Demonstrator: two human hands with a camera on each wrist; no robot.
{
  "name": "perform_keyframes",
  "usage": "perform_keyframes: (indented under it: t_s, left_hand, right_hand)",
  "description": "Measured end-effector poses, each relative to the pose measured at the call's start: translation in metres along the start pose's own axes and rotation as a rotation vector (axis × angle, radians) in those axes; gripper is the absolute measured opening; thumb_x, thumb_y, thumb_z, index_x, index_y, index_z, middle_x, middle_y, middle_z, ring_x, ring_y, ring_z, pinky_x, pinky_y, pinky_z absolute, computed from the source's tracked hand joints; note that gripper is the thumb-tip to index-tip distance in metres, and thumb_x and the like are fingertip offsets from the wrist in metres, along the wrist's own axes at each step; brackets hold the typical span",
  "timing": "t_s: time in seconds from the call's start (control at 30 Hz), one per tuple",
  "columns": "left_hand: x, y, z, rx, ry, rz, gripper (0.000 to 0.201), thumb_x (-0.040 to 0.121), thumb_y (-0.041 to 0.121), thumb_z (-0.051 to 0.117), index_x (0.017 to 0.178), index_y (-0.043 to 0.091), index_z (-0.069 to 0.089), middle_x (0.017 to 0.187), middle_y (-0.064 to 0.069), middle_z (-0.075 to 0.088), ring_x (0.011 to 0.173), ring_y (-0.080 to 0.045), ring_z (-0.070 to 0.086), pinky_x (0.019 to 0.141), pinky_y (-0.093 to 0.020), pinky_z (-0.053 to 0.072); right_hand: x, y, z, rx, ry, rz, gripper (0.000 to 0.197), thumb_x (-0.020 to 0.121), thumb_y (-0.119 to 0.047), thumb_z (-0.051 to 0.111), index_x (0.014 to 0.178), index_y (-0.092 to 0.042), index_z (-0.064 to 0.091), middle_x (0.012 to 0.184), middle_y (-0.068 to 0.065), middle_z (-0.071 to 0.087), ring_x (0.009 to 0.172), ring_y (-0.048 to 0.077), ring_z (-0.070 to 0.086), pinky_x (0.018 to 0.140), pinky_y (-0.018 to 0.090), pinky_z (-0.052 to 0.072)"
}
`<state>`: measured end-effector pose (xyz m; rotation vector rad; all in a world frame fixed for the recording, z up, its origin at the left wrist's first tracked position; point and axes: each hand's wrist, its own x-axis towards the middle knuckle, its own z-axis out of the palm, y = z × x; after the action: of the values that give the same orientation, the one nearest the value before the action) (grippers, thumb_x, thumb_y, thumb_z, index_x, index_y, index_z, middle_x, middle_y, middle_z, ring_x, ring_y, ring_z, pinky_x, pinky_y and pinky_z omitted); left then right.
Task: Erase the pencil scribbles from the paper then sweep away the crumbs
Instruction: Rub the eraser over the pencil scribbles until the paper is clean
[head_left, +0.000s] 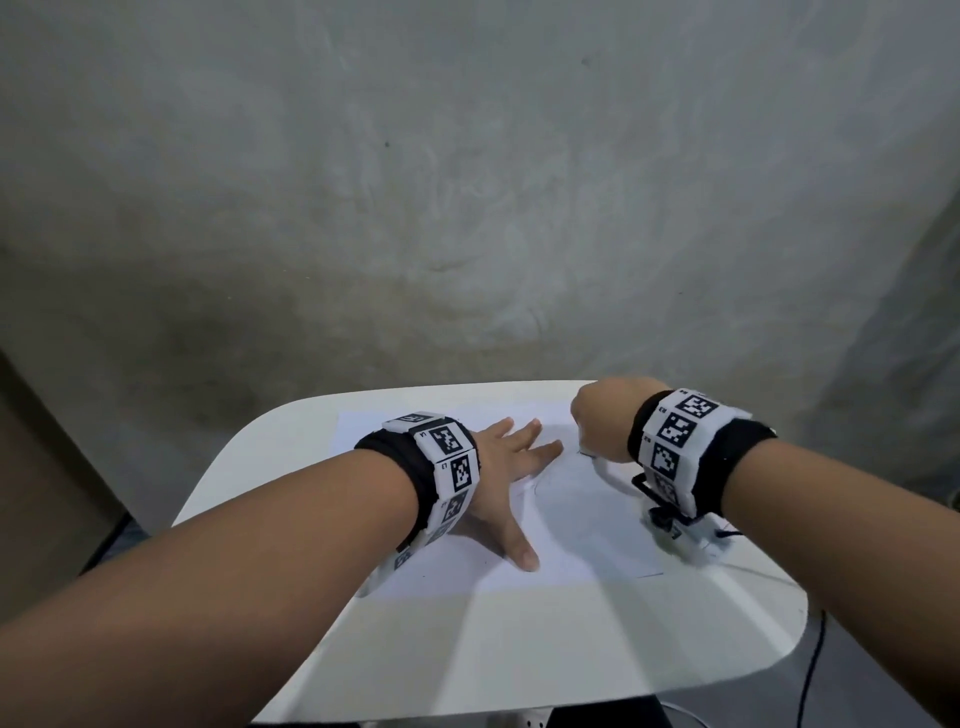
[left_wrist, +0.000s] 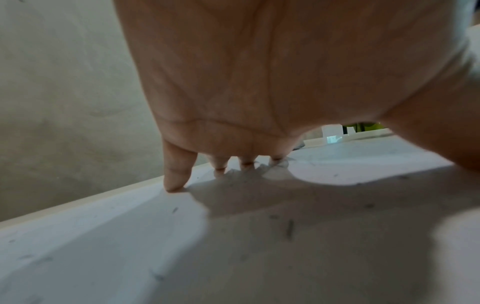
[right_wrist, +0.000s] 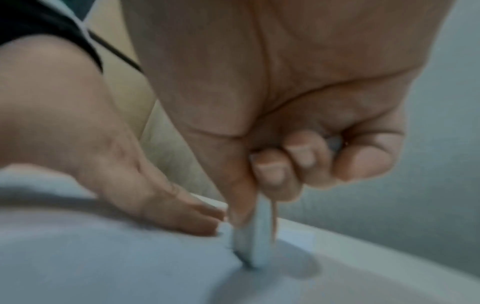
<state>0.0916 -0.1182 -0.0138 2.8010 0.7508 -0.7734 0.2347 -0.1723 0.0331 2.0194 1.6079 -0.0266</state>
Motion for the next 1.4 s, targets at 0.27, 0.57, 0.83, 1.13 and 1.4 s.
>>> perform_keyframes:
  t_s: [0.27, 0.57, 0.83, 1.13, 1.4]
  left_hand:
    - [-0.01, -0.012, 0.0, -0.002, 0.015, -0.086, 0.13, 0.063, 0.074, 0.069, 0.147, 0.038, -0.024, 0.156, 0.011, -0.029, 0.147, -0.018, -0.02, 0.116, -0.055, 0.003]
    - [-0.009, -0.014, 0.002, -0.017, 0.003, -0.071, 0.13, 0.063, 0.074, 0.068, 0.146, 0.038, -0.025, 0.156, 0.01, -0.031, 0.146, -0.019, -0.022, 0.116, -0.055, 0.002]
    - [-0.01, -0.013, 0.003, -0.008, 0.022, -0.077, 0.129, 0.064, 0.074, 0.068, 0.147, 0.037, -0.024, 0.156, 0.01, -0.029, 0.147, -0.019, -0.02, 0.116, -0.055, 0.003]
    - [-0.01, -0.013, 0.004, 0.001, 0.029, -0.077, 0.129, 0.064, 0.075, 0.067, 0.147, 0.037, -0.024, 0.156, 0.01, -0.029, 0.147, -0.02, -0.02, 0.116, -0.054, 0.003]
    - [-0.009, -0.012, 0.002, -0.004, 0.016, -0.066, 0.13, 0.063, 0.075, 0.068, 0.148, 0.036, -0.023, 0.157, 0.007, -0.028, 0.147, -0.021, -0.02, 0.116, -0.053, 0.003]
  right_hand:
    - [-0.001, -0.001, 0.003, 0.03, 0.024, -0.019, 0.015, 0.088, -0.017, 0.053, 0.074, -0.015, 0.057, 0.075, 0.0, 0.058, 0.065, 0.022, 0.057, 0.06, 0.026, 0.041]
    - [-0.009, -0.007, -0.004, 0.012, -0.01, -0.085, 0.011, 0.092, -0.021, 0.051, 0.098, -0.016, 0.059, 0.102, 0.0, 0.064, 0.088, 0.024, 0.058, 0.079, 0.032, 0.049]
    - [0.0, -0.007, -0.001, 0.068, -0.022, -0.068, 0.023, 0.09, -0.024, 0.051, 0.105, -0.012, 0.064, 0.104, 0.001, 0.068, 0.091, 0.023, 0.063, 0.076, 0.031, 0.05]
    - [-0.005, -0.012, -0.004, 0.034, 0.0, -0.106, 0.02, 0.093, -0.024, 0.051, 0.103, -0.012, 0.063, 0.103, 0.001, 0.066, 0.087, 0.022, 0.059, 0.074, 0.029, 0.046]
    - [-0.004, -0.029, 0.0, 0.022, 0.001, -0.14, 0.024, 0.091, -0.025, 0.054, 0.111, -0.014, 0.062, 0.105, -0.001, 0.067, 0.095, 0.021, 0.063, 0.076, 0.028, 0.045]
